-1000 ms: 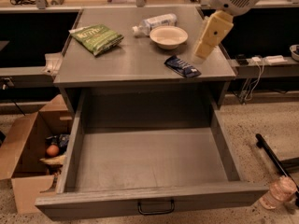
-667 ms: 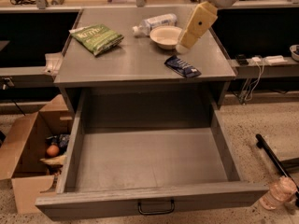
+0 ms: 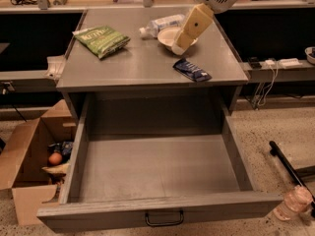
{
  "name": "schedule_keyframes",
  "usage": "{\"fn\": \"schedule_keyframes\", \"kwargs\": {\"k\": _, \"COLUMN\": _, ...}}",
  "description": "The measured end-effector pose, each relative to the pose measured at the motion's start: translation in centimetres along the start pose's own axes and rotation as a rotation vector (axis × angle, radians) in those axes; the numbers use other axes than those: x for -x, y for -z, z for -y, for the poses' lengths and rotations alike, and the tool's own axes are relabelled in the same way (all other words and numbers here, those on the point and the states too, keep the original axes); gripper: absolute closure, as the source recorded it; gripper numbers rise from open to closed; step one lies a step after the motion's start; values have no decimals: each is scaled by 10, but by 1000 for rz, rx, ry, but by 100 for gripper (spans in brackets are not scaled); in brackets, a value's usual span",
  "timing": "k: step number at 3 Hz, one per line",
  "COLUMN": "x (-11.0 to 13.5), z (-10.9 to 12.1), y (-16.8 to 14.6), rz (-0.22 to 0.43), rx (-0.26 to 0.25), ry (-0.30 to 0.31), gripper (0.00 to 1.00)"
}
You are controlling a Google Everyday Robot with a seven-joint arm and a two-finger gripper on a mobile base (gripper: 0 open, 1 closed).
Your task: Place green jalapeno chip bag into top drawer
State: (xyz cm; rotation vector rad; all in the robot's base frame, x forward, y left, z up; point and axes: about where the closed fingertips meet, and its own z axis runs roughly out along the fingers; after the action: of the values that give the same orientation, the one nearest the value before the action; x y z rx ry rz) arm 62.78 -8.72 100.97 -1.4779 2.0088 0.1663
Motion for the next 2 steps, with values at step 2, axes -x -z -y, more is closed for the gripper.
{"fn": "schedule_keyframes", "kwargs": {"k": 2, "x": 31, "z": 37, "y": -78, "rz": 97, "rx": 39, "ry": 21, "gripper": 0}}
